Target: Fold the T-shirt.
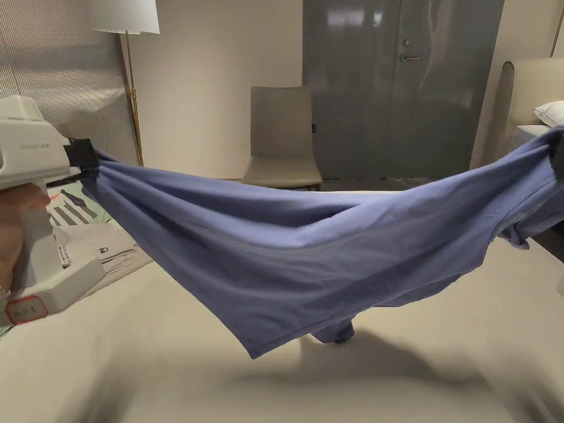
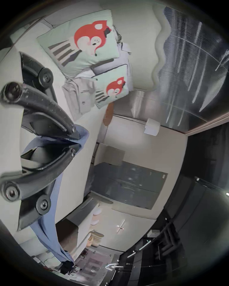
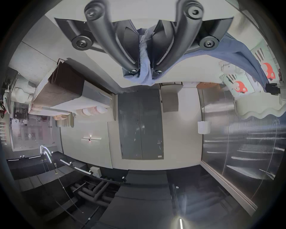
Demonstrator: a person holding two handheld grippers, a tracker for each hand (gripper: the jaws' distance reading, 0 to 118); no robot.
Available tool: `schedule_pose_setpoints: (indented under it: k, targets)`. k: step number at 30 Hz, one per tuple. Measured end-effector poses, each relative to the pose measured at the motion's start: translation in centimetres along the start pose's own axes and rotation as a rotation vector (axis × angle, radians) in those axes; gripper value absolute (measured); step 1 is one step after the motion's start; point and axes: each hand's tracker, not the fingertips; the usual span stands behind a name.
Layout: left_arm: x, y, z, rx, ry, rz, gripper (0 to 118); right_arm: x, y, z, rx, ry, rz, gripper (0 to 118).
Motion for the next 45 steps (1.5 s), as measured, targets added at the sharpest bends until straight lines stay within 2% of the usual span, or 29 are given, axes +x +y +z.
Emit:
schedule_pose_setpoints:
  k: [7, 15, 21, 26, 30, 35, 42, 43, 44, 45]
  targets:
    - [-1.5, -5.7, 3.1, -0.105, 0.025, -0.041, 3, 1.1, -6.1, 4.6, -0.093, 0.0, 0.013, 10]
    - [-4.7, -13.2, 11.0, -0.24, 0.047, -0.06, 3, 3.6, -12.5, 13.4, -0.211, 0.004, -0.005, 10]
    - [-8.1, -21.0, 17.1, -0.385, 0.096, 0.011, 3, 4.8, -17.9, 19.7, -0.346, 0.008, 0.016, 10]
    - [-11.6, -27.4, 19.0, -0.502, 0.147, 0.056, 3, 5.8, -22.4, 23.4, -0.486, -0.006, 0.009, 10]
    - [-12.9, -30.5, 19.8, -0.562, 0.173, 0.065, 3, 6.8, -25.4, 24.6, -0.59, -0.041, -0.021, 10]
    - [-14.3, -33.4, 19.7, -0.618, 0.199, 0.072, 3, 8.2, -29.2, 24.8, -0.71, -0.077, 0.001, 10]
    - [-15.2, -34.8, 19.6, -0.64, 0.207, 0.066, 3, 8.9, -32.4, 24.8, -0.781, -0.102, -0.012, 11]
    - [-15.2, -34.7, 19.6, -0.639, 0.207, 0.071, 6, 8.9, -32.6, 24.8, -0.785, -0.103, -0.01, 11]
    - [-15.3, -34.7, 19.7, -0.636, 0.205, 0.076, 16, 8.8, -32.7, 24.8, -0.785, -0.104, -0.006, 12]
    - [-15.1, -34.7, 19.8, -0.631, 0.206, 0.074, 26, 8.8, -32.7, 24.8, -0.785, -0.105, -0.002, 19]
